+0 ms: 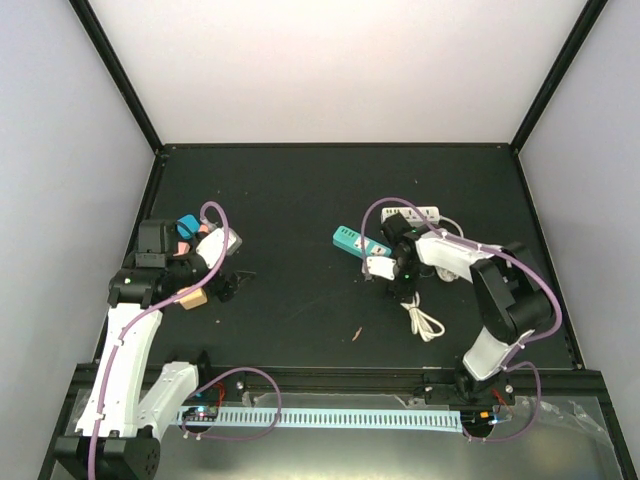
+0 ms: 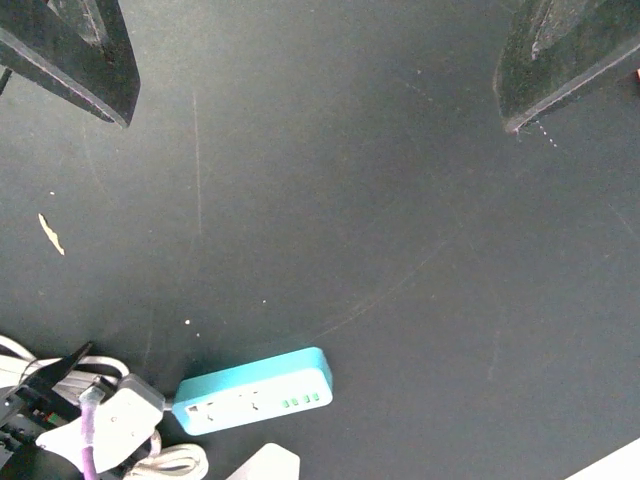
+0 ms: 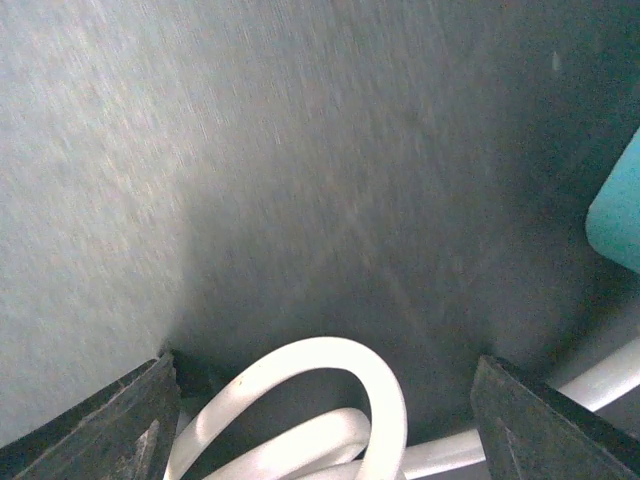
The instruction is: Pull the plug off the socket
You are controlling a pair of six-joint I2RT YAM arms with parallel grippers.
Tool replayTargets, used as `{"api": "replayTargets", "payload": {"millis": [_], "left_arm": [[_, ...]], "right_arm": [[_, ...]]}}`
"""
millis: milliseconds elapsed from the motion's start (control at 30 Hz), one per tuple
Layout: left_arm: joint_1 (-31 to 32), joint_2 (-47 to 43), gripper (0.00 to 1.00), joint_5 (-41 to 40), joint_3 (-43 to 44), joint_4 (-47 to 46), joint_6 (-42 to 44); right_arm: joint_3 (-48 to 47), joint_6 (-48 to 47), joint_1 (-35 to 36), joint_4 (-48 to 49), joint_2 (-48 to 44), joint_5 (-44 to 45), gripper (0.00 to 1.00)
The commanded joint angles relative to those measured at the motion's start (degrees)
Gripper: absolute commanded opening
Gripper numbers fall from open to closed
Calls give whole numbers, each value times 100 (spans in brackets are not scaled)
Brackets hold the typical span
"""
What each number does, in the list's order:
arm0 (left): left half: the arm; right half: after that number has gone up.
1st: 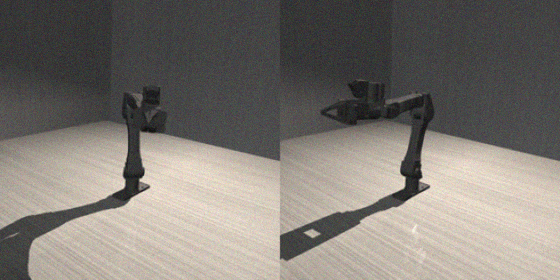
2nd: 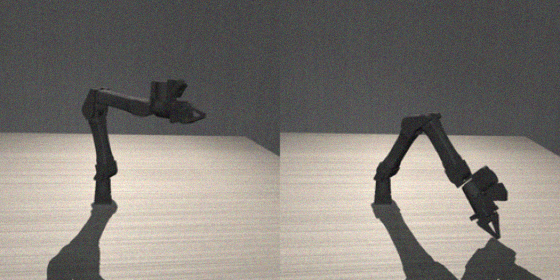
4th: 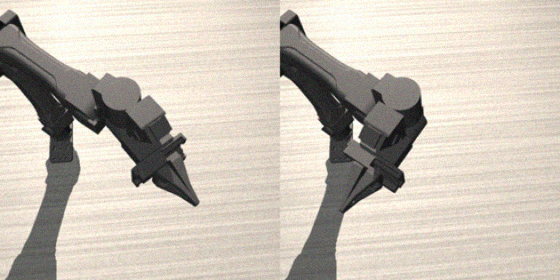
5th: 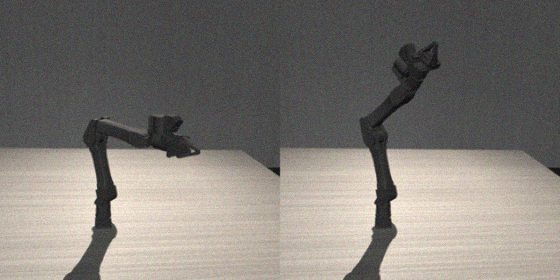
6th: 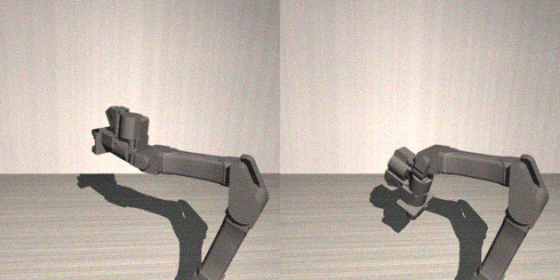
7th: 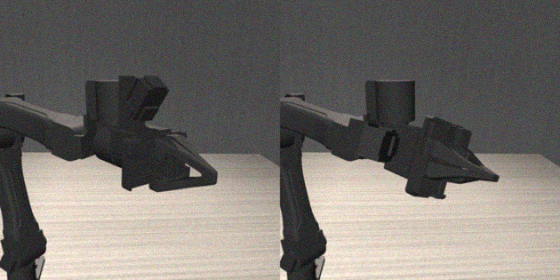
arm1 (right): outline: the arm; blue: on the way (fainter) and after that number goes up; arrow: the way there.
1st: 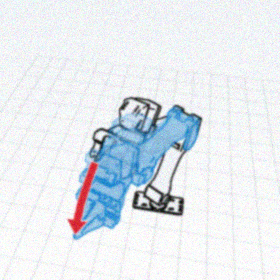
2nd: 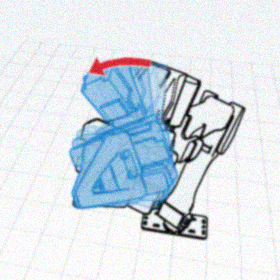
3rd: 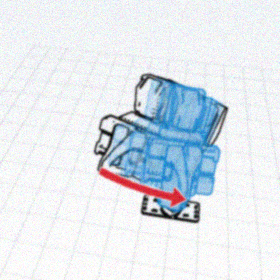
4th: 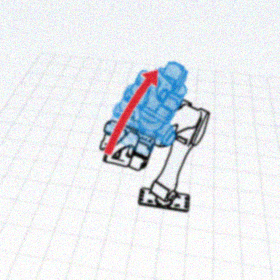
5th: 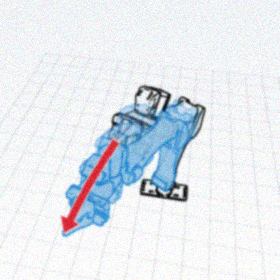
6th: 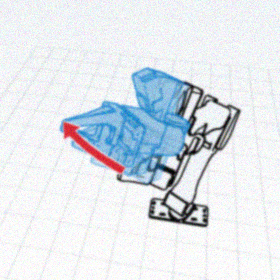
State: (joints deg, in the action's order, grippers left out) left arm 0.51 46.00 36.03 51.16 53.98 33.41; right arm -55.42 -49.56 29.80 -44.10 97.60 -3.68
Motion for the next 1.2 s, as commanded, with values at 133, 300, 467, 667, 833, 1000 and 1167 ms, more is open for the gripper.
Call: {"api": "replayTargets", "payload": {"millis": [133, 300, 467, 667, 833, 1000, 1167], "left_arm": [[32, 83, 99, -272, 39, -366, -443], [37, 73, 99, -618, 38, -611, -746], [36, 126, 99, -911, 136, -683, -999], [37, 716, 99, -1094, 760, 12, -540], [26, 1359, 99, -992, 1420, 411, -583], [-17, 2082, 99, -889, 2484, 821, -744], [-330, 2387, 99, -879, 2898, 492, -1005]], "right_arm": [[738, -775, -986, -508, -127, 643, 82], [874, -1094, -1465, -469, -303, 782, 82], [454, -933, -1497, -981, -665, 87, 87], [-826, -592, -1496, -1990, -1011, -1196, 94], [-1965, -238, -1495, -2419, -1092, -1891, 97], [-2931, 275, -1499, -2570, -1154, -2654, 100], [-3242, 1042, -1886, -2186, -1415, -3355, 100]]}}
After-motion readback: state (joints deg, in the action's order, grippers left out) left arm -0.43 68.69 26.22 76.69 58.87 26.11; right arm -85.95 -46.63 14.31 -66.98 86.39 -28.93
